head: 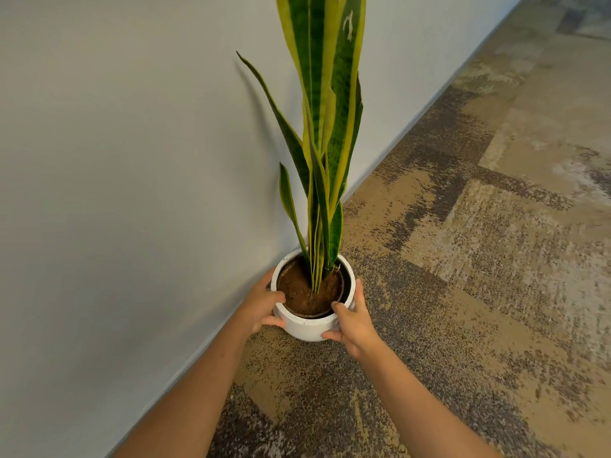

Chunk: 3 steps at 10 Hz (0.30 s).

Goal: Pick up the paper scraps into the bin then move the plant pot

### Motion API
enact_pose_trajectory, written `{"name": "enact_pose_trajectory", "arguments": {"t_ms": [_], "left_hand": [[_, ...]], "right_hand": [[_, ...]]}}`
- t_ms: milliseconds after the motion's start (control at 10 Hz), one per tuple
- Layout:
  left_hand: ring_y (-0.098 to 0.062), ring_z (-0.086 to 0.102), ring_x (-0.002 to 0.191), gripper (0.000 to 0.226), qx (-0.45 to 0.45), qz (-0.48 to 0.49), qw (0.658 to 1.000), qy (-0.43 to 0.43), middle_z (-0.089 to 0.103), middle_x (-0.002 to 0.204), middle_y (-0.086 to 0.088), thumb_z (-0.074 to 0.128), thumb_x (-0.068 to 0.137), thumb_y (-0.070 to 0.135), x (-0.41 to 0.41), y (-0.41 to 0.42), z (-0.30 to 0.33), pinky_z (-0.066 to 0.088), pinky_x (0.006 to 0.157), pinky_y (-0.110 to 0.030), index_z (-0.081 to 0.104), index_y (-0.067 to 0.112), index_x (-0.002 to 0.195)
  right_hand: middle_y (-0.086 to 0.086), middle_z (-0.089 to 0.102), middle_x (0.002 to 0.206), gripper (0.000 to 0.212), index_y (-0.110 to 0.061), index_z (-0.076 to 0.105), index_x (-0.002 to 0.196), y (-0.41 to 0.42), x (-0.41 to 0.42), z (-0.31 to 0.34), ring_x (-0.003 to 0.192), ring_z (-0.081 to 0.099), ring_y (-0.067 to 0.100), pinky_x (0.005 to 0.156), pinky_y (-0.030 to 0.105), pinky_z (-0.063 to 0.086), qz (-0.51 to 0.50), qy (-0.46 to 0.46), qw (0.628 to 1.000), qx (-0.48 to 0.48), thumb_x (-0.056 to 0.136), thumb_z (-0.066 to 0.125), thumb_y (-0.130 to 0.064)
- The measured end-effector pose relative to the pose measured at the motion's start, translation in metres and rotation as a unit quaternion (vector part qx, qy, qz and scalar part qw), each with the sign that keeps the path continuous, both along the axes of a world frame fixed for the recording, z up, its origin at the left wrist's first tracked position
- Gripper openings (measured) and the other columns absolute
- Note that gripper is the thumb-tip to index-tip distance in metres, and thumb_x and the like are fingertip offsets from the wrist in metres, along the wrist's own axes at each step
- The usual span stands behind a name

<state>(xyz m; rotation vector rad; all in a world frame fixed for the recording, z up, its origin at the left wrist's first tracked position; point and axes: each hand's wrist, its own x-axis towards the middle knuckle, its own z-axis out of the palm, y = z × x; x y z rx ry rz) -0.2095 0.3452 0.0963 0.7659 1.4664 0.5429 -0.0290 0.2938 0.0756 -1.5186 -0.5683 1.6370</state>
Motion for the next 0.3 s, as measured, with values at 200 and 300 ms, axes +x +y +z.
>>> {"name": "enact_pose_trajectory", "arguments": {"t_ms": [200, 300], "left_hand": [[-0.032, 0.056, 0.118, 0.057, 0.017, 0.009, 1.000, -0.017, 0.054, 0.135, -0.006, 0.054, 0.093, 0.007, -0.001, -0.008, -0.002, 0.059, 0.074, -0.048, 0.041, 0.041, 0.137], [-0.029, 0.046, 0.131, 0.047, 0.042, 0.056, 0.997, 0.022, 0.038, 0.151, -0.003, 0.042, 0.099, 0.037, 0.000, -0.029, -0.012, 0.053, 0.090, -0.052, 0.029, 0.039, 0.144]], "right_hand": [[-0.003, 0.029, 0.154, 0.067, -0.054, 0.014, 0.143, -0.005, 0.010, 0.004, 0.132, 0.042, 0.033, 0.076, 0.053, 0.059, 0.013, 0.004, 1.000, -0.015, 0.097, 0.049, -0.020], [0.002, 0.015, 0.160, 0.068, -0.046, 0.011, 0.147, -0.012, 0.030, 0.017, 0.138, 0.034, 0.033, 0.091, 0.058, 0.050, -0.030, -0.019, 0.999, -0.030, 0.097, 0.050, -0.021]]}}
